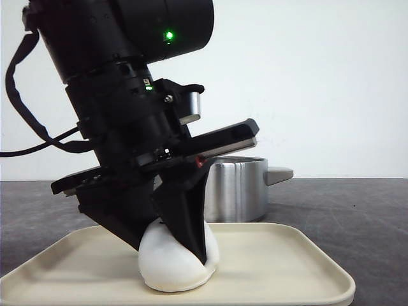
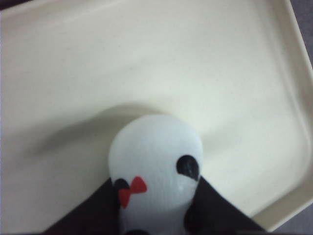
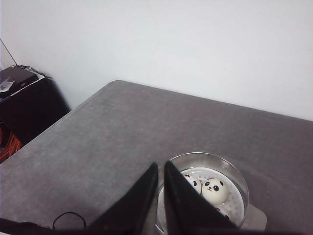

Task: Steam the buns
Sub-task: 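Lower the left gripper onto the last panda bun and grasp, then carry the last bun with the left gripper into the pot and release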

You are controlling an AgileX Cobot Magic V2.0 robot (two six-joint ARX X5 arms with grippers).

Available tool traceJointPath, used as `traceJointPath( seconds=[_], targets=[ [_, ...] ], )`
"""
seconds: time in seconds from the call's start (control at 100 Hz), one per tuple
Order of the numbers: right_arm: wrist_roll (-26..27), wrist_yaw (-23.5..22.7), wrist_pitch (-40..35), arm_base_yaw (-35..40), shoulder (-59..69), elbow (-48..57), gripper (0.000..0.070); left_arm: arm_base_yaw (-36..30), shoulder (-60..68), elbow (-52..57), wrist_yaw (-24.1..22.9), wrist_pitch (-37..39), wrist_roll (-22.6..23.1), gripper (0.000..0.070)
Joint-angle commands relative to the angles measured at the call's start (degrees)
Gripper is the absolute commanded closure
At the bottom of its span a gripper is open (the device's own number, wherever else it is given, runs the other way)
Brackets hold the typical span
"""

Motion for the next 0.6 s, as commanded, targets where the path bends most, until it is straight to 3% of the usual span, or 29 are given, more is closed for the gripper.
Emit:
traceJointPath(
  seconds=[0.0,0.18,0.39,0.59],
  targets=[
    [0.98,0.13,-0.09,0.61,0.44,0.96,0.0686,-0.59,1.18,0.72,0.13,-2.23,1.88,0.0690],
    [0.96,0.15,-0.94,0.61,0.44,0.96,0.0686,-0.87,-6.40,7.32,-1.18,-3.58,8.31,0.0690],
    [0.94,0.87,-0.87,0.61,0.44,0.96,0.0686,2.01,-10.08,20.41,-7.61,-3.98,20.94,0.0690],
    [0.92,2.73,-0.94,0.61,0.44,0.90,0.0686,9.77,-8.74,24.61,-7.50,0.11,22.16,0.0690]
  ],
)
